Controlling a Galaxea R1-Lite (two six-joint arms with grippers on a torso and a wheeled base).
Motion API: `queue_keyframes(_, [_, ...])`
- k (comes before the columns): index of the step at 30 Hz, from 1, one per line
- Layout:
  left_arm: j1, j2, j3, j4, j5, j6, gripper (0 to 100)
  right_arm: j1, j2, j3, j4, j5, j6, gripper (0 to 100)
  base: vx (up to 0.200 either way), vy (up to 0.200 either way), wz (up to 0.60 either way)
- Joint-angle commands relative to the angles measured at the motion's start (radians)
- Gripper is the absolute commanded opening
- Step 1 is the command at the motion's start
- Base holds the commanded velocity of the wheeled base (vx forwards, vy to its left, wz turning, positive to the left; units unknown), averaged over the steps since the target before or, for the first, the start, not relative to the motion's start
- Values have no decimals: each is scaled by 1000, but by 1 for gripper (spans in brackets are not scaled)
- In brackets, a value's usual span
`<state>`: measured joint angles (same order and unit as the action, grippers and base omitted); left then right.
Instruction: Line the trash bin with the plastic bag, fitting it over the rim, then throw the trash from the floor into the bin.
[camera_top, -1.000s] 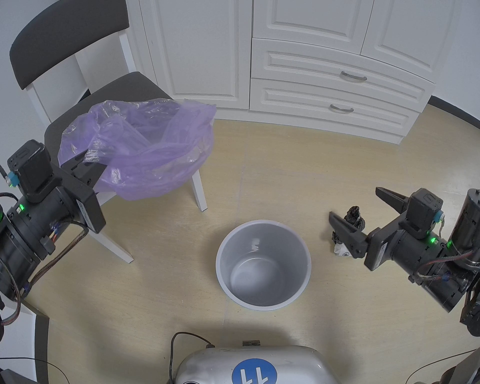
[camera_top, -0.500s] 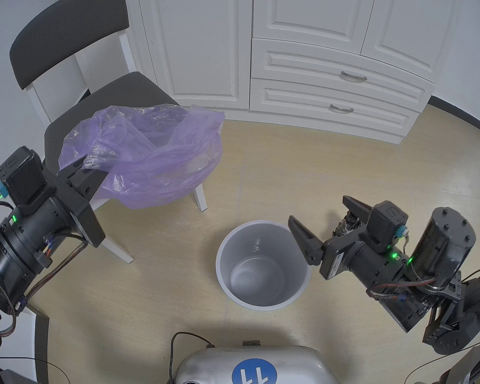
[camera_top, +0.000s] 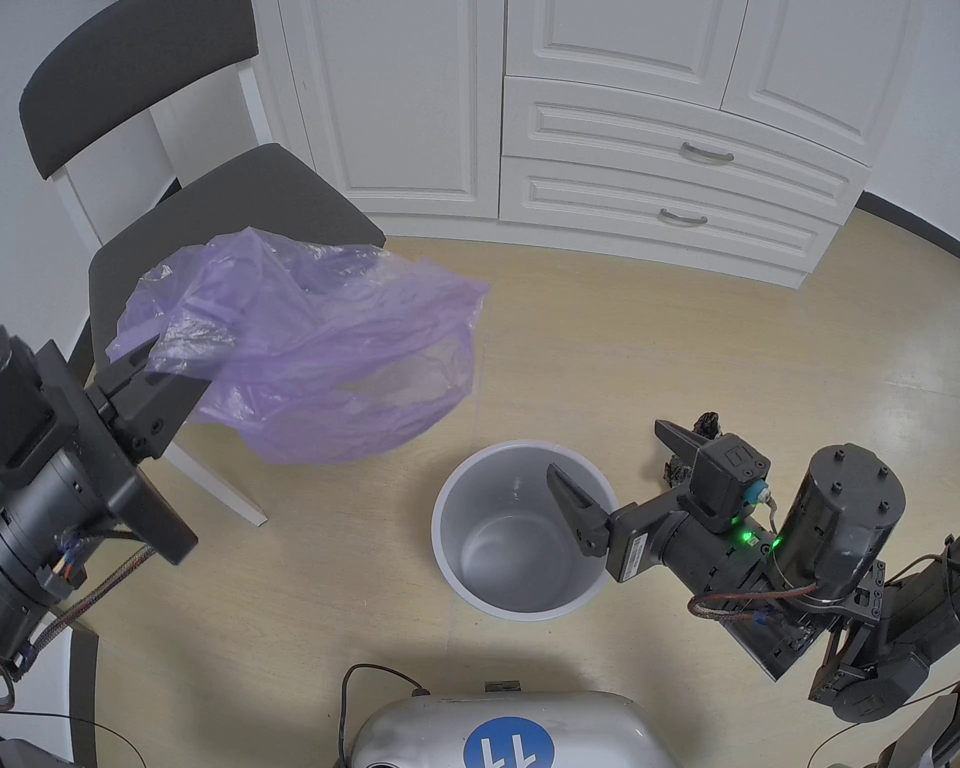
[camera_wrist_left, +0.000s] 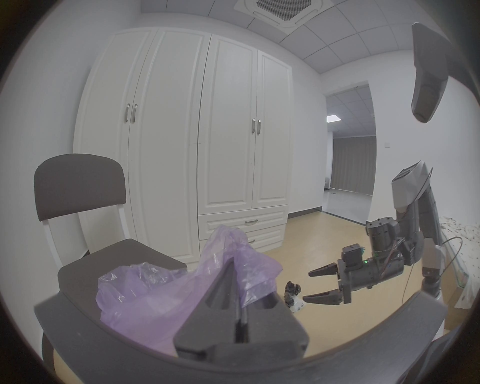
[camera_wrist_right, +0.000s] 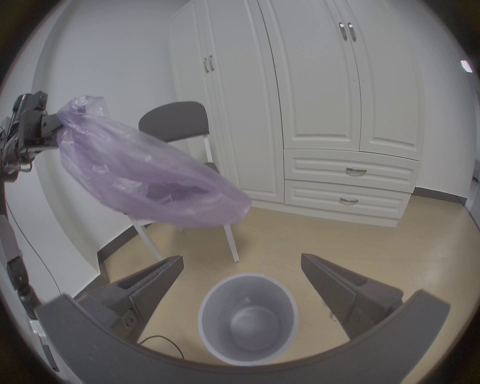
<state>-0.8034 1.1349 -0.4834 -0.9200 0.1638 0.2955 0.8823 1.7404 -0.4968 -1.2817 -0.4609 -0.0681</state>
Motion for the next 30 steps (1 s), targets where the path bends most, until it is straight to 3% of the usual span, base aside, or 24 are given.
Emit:
queue_keyframes(1, [-25, -21, 6, 0, 0, 1, 0, 1, 53, -3, -70, -4, -2, 100, 0, 0, 0])
queue_keyframes(5, [-26, -20, 6, 0, -1, 4, 0, 4, 105, 4, -126, -2, -2, 100, 0, 0, 0])
queue_keyframes(20, [-45, -27, 6, -28, -1, 2, 0, 21, 199, 21, -128, -2, 7, 100, 0, 0, 0])
queue_keyframes(28, [-45, -15, 11, -28, -3, -4, 0, 33, 129, 76, -110, 1, -10, 100, 0, 0, 0])
queue_keyframes(30, [-43, -14, 11, -28, -3, -6, 0, 40, 45, 132, -50, 11, -56, 100, 0, 0, 0])
